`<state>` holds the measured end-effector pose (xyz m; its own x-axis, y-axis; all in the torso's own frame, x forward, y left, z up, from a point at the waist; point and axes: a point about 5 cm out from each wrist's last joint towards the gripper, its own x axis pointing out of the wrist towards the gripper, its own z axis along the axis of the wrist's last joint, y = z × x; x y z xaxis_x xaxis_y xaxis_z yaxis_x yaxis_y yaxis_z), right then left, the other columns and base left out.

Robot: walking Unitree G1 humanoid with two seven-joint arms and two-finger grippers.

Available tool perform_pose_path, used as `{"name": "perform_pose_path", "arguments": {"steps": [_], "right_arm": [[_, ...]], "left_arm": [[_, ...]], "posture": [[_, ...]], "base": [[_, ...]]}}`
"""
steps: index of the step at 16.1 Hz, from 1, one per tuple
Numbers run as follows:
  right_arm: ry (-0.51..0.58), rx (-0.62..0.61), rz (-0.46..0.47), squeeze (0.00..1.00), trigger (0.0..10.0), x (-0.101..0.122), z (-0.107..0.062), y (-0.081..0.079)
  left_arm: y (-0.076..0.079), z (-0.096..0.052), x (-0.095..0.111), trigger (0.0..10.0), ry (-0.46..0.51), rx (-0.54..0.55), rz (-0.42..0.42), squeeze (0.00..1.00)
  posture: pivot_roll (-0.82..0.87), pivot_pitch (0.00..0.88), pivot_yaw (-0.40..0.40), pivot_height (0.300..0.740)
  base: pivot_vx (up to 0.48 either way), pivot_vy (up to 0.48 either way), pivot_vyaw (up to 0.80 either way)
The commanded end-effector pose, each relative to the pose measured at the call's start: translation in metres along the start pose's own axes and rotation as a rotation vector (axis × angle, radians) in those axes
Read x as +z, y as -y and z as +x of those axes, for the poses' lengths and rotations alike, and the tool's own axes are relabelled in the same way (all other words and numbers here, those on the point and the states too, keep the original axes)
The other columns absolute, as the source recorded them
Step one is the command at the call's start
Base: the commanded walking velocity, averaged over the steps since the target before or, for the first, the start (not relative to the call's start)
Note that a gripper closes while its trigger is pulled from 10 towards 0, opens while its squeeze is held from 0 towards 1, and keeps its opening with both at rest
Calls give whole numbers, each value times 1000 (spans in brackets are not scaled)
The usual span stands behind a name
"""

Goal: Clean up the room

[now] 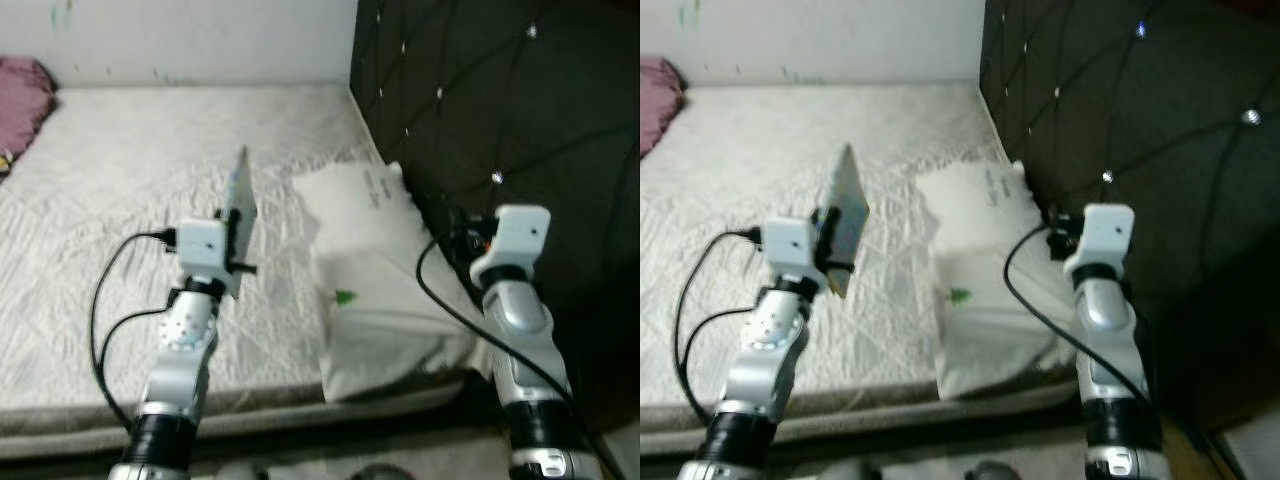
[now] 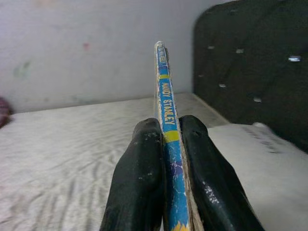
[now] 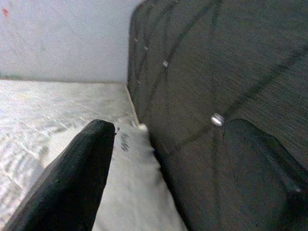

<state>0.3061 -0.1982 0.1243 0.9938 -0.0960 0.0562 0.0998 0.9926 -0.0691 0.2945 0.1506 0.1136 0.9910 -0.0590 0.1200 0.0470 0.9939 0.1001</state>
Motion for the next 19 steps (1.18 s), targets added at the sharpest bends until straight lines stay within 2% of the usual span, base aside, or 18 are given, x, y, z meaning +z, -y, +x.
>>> {"name": "perform_pose_path", "arguments": {"steps": [1, 4, 12, 13, 15, 18, 19], "right_arm": [[11, 19, 8, 0, 10000, 3, 1, -6], [8, 21, 13, 0, 10000, 2, 1, -6], [8, 31, 12, 0, 10000, 2, 1, -5], [8, 34, 15, 0, 10000, 2, 1, -4], [11, 43, 24, 0, 10000, 3, 2, -5], [9, 49, 30, 0, 10000, 3, 2, -7], [9, 50, 28, 0, 10000, 4, 3, -7]], "left_arm": [[-9, 2, 6, 10000, 18, 48, 15, 0], [-8, 2, 5, 10000, 8, 37, -2, 0], [-11, 2, 4, 10000, 10, 62, -18, 0], [-11, 2, 6, 10000, 23, 53, 2, 0], [-13, 2, 1, 10000, -20, 87, -19, 0], [-15, 2, 0, 10000, -45, 73, -31, 0], [-17, 4, 3, 10000, -42, 82, -10, 0]], "posture": [[-56, 0, -12, 740], [-53, 0, -14, 740], [-53, 0, -16, 740], [-52, 0, -16, 740], [-51, 0, -16, 740], [-41, 0, -28, 740], [-32, 0, -35, 740]], "base": [[0, 0, 0], [0, 0, 0], [0, 431, 0], [0, 0, 0], [0, 0, 0], [0, 0, 0], [0, 0, 0]]}}
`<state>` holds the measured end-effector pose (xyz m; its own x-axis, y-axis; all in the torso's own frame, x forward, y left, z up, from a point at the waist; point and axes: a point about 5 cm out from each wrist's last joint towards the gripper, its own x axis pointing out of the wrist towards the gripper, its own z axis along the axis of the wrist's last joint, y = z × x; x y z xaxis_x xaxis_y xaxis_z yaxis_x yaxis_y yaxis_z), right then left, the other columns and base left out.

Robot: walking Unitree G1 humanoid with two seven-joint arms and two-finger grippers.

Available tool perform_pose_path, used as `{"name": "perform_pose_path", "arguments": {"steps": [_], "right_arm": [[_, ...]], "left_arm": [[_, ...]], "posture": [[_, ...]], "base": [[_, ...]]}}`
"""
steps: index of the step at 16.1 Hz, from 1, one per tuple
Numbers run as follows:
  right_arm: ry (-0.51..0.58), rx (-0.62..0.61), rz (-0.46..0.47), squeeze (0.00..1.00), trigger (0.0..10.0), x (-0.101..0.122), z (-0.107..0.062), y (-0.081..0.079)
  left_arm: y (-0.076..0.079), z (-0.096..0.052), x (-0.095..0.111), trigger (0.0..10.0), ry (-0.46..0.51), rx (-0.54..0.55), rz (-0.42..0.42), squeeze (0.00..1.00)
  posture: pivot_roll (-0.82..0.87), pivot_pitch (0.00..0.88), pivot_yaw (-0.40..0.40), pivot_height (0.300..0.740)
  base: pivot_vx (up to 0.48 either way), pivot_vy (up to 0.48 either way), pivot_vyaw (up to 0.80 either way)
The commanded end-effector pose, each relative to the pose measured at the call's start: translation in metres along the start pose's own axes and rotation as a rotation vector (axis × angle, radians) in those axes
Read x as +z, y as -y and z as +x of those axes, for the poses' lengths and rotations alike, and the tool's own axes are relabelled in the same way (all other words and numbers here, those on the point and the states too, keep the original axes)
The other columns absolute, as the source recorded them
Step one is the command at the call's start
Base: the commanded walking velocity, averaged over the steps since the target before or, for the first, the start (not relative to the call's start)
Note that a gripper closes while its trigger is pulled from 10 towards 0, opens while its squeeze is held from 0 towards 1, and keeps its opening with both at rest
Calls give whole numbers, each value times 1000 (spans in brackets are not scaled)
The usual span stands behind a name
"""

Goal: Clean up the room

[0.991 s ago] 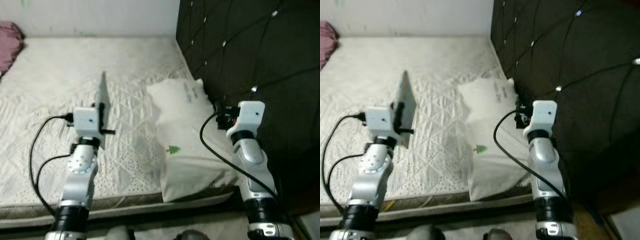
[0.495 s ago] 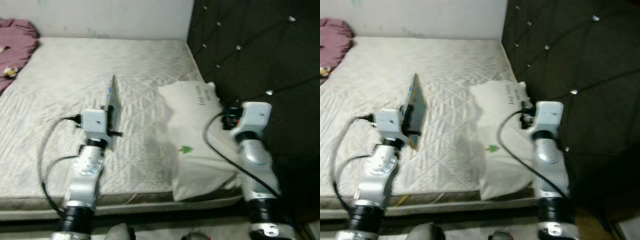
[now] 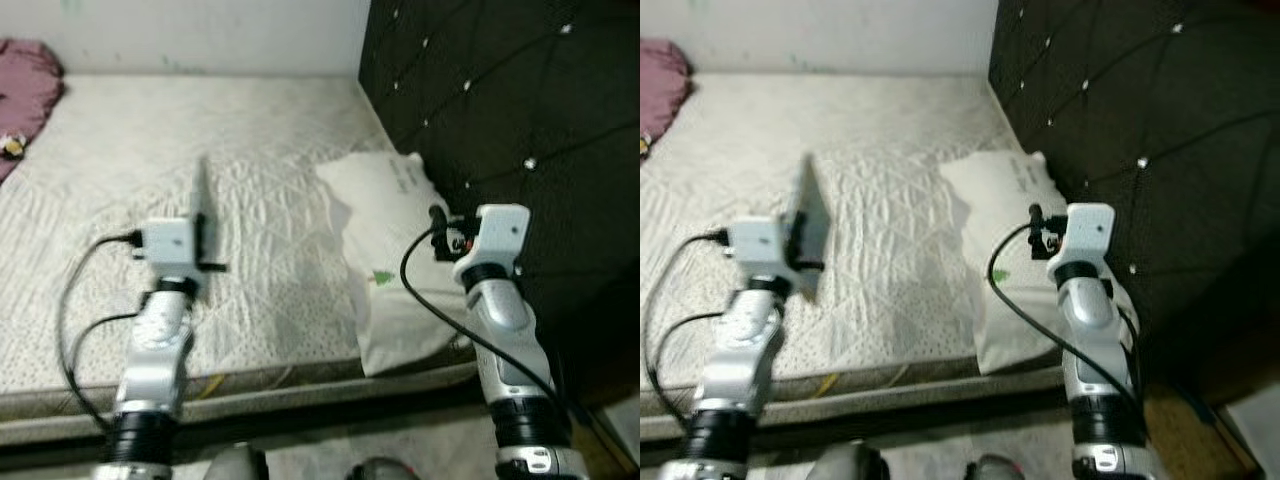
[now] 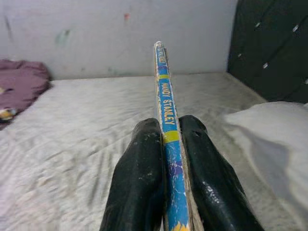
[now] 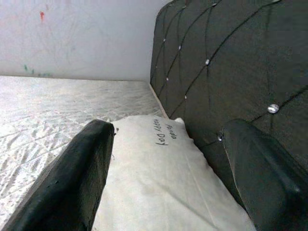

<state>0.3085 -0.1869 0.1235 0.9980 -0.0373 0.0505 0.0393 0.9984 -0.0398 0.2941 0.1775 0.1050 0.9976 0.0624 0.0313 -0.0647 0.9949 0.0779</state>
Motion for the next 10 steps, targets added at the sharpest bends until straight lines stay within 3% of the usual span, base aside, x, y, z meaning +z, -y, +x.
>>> {"name": "perform_pose_path", "arguments": {"steps": [1, 2, 4, 10], "right_arm": [[13, -8, -6, 0, 10000, 5, 2, 4], [16, -6, -4, 0, 10000, 6, 1, 3], [12, -2, 7, 0, 10000, 4, -4, 1], [-58, 24, 70, 0, 10000, -15, -39, -4]], "left_arm": [[9, 5, 17, 10000, 68, -45, -18, 0], [2, 5, 21, 10000, 111, -63, 3, 0], [-12, -1, 15, 10000, 82, -2, 10, 0], [-16, -32, 0, 10000, 37, 36, 28, 0]], "posture": [[-25, 0, -39, 740], [-27, 0, -31, 740], [-36, 0, -10, 740], [-44, 0, -2, 740]], "base": [[0, 0, 0], [0, 0, 0], [0, 0, 0], [0, 0, 0]]}}
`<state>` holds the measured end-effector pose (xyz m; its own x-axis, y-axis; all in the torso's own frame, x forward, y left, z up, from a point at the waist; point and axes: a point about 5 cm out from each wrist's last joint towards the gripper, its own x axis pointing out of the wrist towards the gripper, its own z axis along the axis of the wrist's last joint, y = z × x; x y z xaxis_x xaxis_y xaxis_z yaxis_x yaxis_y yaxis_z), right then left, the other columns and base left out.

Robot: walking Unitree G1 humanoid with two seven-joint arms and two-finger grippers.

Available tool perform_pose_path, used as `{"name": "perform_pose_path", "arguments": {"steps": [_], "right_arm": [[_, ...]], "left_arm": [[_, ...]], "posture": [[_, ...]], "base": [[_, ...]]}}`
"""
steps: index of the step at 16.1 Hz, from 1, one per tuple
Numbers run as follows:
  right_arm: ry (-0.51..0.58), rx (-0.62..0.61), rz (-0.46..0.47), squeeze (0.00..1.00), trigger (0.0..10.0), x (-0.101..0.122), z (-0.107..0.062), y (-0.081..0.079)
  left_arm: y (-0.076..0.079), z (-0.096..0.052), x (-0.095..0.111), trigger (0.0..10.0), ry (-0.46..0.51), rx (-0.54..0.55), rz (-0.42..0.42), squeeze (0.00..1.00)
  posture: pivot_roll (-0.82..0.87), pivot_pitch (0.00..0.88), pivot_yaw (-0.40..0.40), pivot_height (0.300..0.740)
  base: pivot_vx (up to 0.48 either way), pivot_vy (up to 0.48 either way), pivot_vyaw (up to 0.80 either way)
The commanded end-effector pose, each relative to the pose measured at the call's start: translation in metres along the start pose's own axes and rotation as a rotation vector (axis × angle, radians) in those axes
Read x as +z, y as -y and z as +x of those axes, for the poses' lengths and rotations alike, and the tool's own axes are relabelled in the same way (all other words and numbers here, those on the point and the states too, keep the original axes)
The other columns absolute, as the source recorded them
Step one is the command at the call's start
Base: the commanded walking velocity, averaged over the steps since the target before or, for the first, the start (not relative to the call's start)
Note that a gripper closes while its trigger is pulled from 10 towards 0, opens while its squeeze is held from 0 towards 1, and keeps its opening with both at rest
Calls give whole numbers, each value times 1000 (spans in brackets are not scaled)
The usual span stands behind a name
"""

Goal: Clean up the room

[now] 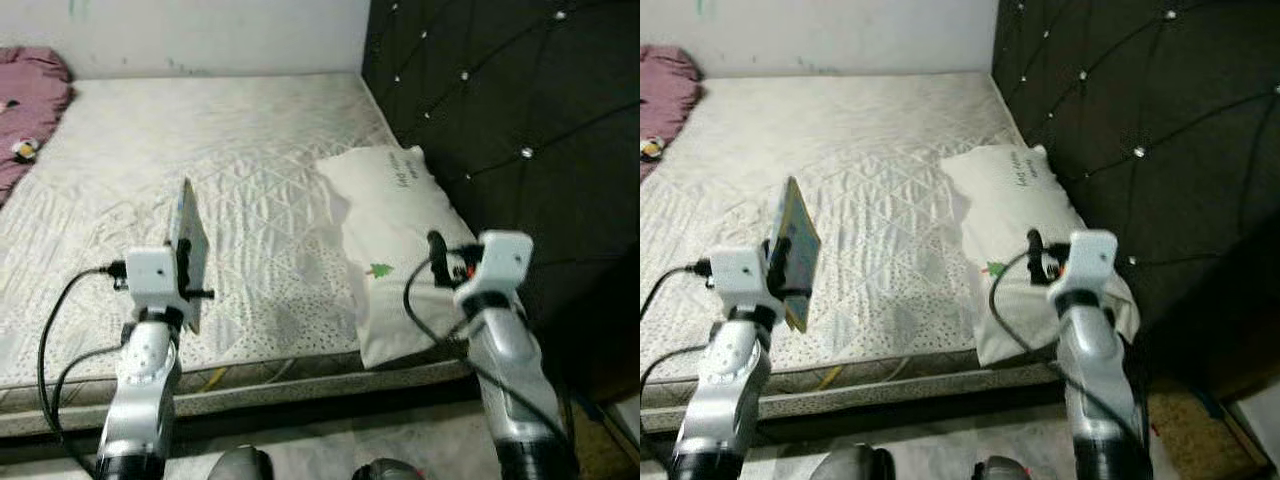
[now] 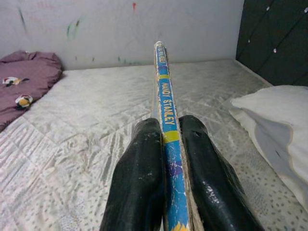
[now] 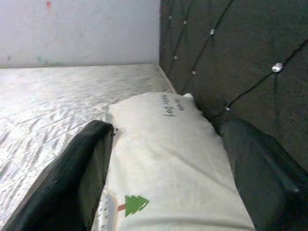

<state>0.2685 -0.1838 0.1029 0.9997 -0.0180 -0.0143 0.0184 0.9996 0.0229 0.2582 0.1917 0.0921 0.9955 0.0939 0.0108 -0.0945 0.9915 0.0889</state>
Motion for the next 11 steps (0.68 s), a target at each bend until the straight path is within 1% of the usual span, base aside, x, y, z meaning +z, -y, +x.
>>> {"name": "perform_pose_path", "arguments": {"steps": [1, 4, 7, 11], "right_arm": [[-4, 8, -6, 0, 10000, 0, -4, -1], [-18, 8, 3, 0, 10000, -2, -10, -1], [-21, 18, 9, 0, 10000, 1, -9, -4], [-21, 30, 11, 0, 10000, 2, -9, -6]], "left_arm": [[-2, 0, 13, 10000, 63, 10, 12, 0], [-6, -8, 13, 10000, 52, 28, 16, 0], [-1, -14, 13, 10000, 37, 3, 17, 0], [1, -11, 14, 10000, 34, -6, 15, 0]], "posture": [[-40, 0, -4, 740], [-30, 0, -9, 740], [-25, 0, -12, 740], [-27, 0, -10, 740]], "base": [[0, 0, 0], [0, 0, 0], [0, 0, 0], [0, 0, 0]]}}
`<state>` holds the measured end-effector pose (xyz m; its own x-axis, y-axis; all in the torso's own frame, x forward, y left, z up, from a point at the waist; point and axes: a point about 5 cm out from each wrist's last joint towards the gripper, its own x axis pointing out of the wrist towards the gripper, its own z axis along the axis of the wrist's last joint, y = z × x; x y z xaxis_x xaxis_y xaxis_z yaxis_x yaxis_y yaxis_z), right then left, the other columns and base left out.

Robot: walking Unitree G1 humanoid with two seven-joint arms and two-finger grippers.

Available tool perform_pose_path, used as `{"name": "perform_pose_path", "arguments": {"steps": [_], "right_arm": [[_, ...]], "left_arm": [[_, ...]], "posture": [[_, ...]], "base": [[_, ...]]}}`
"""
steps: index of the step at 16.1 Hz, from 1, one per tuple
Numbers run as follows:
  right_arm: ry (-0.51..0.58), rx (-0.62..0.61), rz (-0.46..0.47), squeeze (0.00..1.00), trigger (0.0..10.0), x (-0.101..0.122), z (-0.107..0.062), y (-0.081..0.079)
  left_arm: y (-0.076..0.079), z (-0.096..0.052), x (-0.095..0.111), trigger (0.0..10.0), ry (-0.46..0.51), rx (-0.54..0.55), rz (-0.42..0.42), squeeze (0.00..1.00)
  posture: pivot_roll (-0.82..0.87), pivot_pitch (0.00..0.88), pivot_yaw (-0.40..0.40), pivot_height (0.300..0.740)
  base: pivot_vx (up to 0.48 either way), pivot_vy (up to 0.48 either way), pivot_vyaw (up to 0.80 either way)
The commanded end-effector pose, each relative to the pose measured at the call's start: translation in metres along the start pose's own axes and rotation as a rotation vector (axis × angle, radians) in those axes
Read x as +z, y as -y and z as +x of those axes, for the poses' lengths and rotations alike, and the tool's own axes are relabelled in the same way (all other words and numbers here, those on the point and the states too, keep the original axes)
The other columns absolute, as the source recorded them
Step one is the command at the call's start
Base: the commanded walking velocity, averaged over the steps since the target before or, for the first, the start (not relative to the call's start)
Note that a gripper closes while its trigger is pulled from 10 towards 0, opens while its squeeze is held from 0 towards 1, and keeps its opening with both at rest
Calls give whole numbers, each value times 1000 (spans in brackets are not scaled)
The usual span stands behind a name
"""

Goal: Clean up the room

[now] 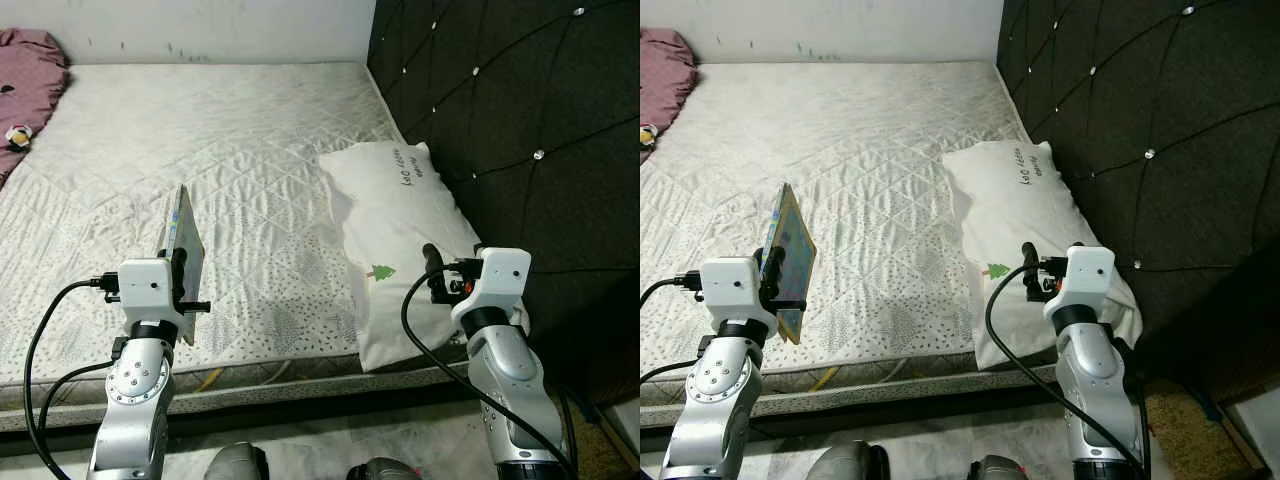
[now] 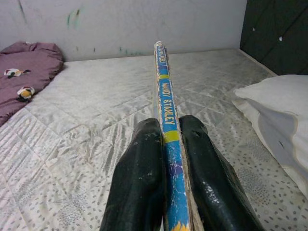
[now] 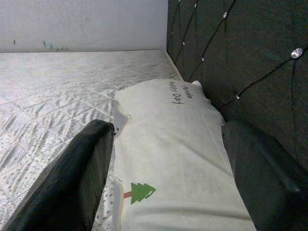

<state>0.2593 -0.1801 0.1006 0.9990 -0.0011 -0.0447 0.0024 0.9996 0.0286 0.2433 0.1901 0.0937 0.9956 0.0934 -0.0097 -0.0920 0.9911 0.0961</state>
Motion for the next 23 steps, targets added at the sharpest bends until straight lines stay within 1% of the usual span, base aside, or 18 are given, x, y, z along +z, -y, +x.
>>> {"name": "perform_pose_path", "arguments": {"steps": [1, 4, 7, 10, 12, 14, 18, 23], "right_arm": [[8, 19, 6, 0, 10000, 4, 0, -3], [4, 23, 5, 0, 10000, 4, -1, -3], [6, 25, 4, 0, 10000, 4, 0, -3], [8, 24, 0, 0, 10000, 6, 3, -3], [6, 27, -5, 0, 10000, 6, 3, -3], [5, 28, -11, 0, 10000, 6, 3, -2], [7, 28, -14, 0, 10000, 8, 6, -2], [6, 31, -16, 0, 10000, 7, 8, -2]], "left_arm": [[1, 4, 14, 10000, 59, -6, 14, 0], [0, 7, 14, 10000, 56, 11, 33, 0], [2, 8, 15, 10000, 55, 3, 37, 0], [4, 10, 16, 10000, 63, -19, 31, 0], [4, 11, 19, 10000, 78, -44, 13, 0], [4, 10, 20, 10000, 80, -45, 1, 0], [4, 14, 22, 10000, 87, -44, -3, 0], [4, 14, 22, 10000, 88, -49, -5, 0]], "posture": [[-27, 0, -9, 732], [-30, 0, -10, 710], [-29, 0, -10, 687], [-29, 0, -11, 687], [-30, 0, -14, 687], [-30, 0, -16, 687], [-29, 0, -19, 687], [-30, 0, -18, 687]], "base": [[0, 0, 0], [0, 0, 0], [0, 0, 0], [0, 0, 0], [0, 0, 0], [0, 0, 0], [263, 0, 0], [276, 0, 0]]}}
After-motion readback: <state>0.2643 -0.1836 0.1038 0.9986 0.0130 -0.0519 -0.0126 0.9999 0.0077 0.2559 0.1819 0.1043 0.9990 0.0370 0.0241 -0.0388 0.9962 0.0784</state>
